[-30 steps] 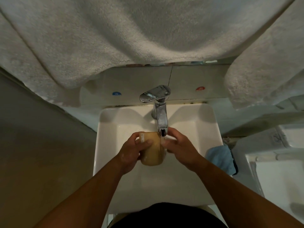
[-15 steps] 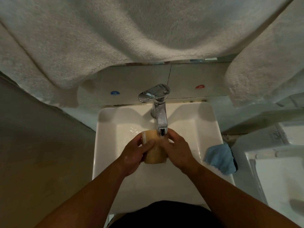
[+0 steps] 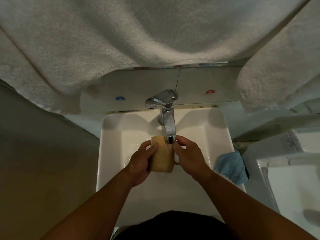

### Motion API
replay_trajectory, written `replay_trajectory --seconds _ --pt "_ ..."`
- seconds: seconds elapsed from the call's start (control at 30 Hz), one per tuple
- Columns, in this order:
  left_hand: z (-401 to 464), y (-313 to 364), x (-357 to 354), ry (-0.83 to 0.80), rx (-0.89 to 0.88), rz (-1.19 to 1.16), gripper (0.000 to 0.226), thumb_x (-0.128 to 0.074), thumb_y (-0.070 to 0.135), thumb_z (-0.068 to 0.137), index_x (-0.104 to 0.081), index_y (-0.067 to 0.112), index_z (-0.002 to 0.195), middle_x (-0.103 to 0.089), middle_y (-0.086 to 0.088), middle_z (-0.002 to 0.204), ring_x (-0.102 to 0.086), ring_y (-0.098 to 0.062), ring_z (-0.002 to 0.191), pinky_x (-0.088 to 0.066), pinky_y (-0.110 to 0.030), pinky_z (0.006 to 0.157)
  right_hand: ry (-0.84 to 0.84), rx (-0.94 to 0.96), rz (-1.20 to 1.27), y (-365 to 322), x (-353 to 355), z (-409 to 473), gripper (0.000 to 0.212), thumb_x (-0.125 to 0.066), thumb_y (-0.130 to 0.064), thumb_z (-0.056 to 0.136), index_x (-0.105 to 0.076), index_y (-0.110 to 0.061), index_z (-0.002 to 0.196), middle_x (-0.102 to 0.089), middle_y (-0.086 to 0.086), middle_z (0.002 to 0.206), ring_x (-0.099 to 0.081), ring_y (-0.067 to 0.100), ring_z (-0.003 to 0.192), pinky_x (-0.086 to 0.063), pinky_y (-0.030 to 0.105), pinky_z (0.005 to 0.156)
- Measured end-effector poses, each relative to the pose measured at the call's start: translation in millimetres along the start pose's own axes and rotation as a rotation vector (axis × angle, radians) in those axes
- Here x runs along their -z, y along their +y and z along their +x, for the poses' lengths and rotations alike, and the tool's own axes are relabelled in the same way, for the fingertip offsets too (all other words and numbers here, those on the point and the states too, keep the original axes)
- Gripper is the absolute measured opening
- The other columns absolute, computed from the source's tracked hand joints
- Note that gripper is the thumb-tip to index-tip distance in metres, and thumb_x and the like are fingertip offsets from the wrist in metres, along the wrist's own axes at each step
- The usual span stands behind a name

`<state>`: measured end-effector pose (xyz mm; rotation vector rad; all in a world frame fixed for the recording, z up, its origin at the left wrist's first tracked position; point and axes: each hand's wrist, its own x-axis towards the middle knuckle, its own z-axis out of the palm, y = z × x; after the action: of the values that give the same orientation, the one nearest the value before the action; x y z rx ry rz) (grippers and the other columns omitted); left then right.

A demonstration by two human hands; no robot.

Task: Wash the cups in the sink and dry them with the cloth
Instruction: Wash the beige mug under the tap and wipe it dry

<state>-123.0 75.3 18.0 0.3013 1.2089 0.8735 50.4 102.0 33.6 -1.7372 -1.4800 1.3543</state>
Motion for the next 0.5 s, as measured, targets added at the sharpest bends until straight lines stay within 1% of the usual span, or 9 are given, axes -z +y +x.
replay_trajectory --seconds 0.07,0.1,0.17,0.23,0.27,0.33,0.4,0.47,0.5 --pt "2.3 0.3 5.6 -0.010 0.009 0.020 0.040 -0.060 0.034 0.097 -0.059 0.019 0.134 -0.065 -0.009 0.132 -0.062 -0.030 0.121 -0.055 -0.051 0.097 -0.040 0.021 -0.016 2.3 9.3 0.2 0.031 -0.051 -0.030 0.103 -0.063 -0.034 0.132 -0.067 -0.011 0.109 -0.062 0.008 0.094 -0.052 0.026 0.080" --pt "3.0 0.3 8.3 -0.035 0.014 0.032 0.043 -0.063 0.037 0.096 -0.060 0.021 0.135 -0.065 -0.008 0.134 -0.061 -0.030 0.124 -0.052 -0.053 0.101 -0.044 0.020 -0.027 4.3 12.9 0.7 0.034 -0.053 -0.029 0.103 -0.061 -0.032 0.136 -0.068 -0.008 0.111 -0.062 0.009 0.093 -0.050 0.023 0.079" --pt "2.3 0.0 10.0 -0.104 0.023 0.075 0.054 -0.071 0.039 0.088 -0.059 0.023 0.138 -0.063 -0.006 0.137 -0.059 -0.030 0.127 -0.047 -0.057 0.106 -0.006 0.027 -0.057 7.0 15.4 1.9 0.033 -0.057 -0.026 0.102 -0.064 -0.026 0.134 -0.070 -0.002 0.116 -0.065 0.014 0.093 -0.051 0.024 0.079" --pt "0.7 -2.0 9.3 -0.173 0.015 0.126 0.063 -0.076 0.034 0.082 -0.056 0.022 0.141 -0.064 -0.007 0.136 -0.061 -0.031 0.125 -0.049 -0.057 0.105 0.060 0.043 -0.071 7.7 14.2 3.0 0.027 -0.061 -0.025 0.099 -0.070 -0.026 0.125 -0.073 -0.002 0.111 -0.068 0.013 0.090 -0.055 0.026 0.079" --pt "0.2 -3.3 9.3 -0.187 0.006 0.141 0.065 -0.078 0.029 0.080 -0.055 0.021 0.141 -0.065 -0.008 0.135 -0.062 -0.032 0.123 -0.050 -0.057 0.104 0.071 0.053 -0.072 6.2 13.7 3.0 0.024 -0.063 -0.024 0.098 -0.073 -0.026 0.120 -0.074 -0.004 0.109 -0.068 0.010 0.088 -0.056 0.024 0.079" --pt "-0.5 -3.1 11.4 -0.190 -0.010 0.155 0.067 -0.082 0.022 0.076 -0.057 0.021 0.139 -0.065 -0.009 0.135 -0.063 -0.033 0.123 -0.050 -0.058 0.103 0.028 0.072 -0.074 -1.0 14.3 0.3 0.024 -0.066 -0.022 0.096 -0.073 -0.025 0.118 -0.074 -0.008 0.107 -0.066 0.002 0.086 -0.051 0.011 0.073" --pt "-0.6 0.0 14.9 -0.183 -0.026 0.180 0.069 -0.085 0.021 0.074 -0.058 0.022 0.138 -0.064 -0.007 0.135 -0.063 -0.032 0.122 -0.051 -0.057 0.102 -0.028 0.097 -0.126 -5.8 14.7 -3.5 0.029 -0.070 -0.026 0.093 -0.069 -0.025 0.122 -0.071 -0.011 0.107 -0.064 -0.001 0.083 -0.046 0.005 0.068" --pt "-1.3 2.4 15.9 -0.176 -0.046 0.219 0.071 -0.088 0.019 0.075 -0.057 0.022 0.139 -0.064 -0.003 0.134 -0.064 -0.029 0.120 -0.056 -0.052 0.096 -0.024 0.123 -0.172 -7.5 12.6 -6.2 0.034 -0.075 -0.031 0.088 -0.066 -0.030 0.121 -0.069 -0.014 0.105 -0.064 0.002 0.084 -0.045 0.006 0.071" --pt "-2.4 2.6 15.1 -0.177 -0.060 0.235 0.070 -0.087 0.019 0.076 -0.057 0.022 0.139 -0.064 -0.002 0.134 -0.064 -0.028 0.120 -0.057 -0.051 0.094 -0.008 0.129 -0.178 -8.7 11.3 -7.1 0.034 -0.077 -0.033 0.086 -0.065 -0.034 0.117 -0.068 -0.017 0.102 -0.064 0.003 0.083 -0.047 0.010 0.072"
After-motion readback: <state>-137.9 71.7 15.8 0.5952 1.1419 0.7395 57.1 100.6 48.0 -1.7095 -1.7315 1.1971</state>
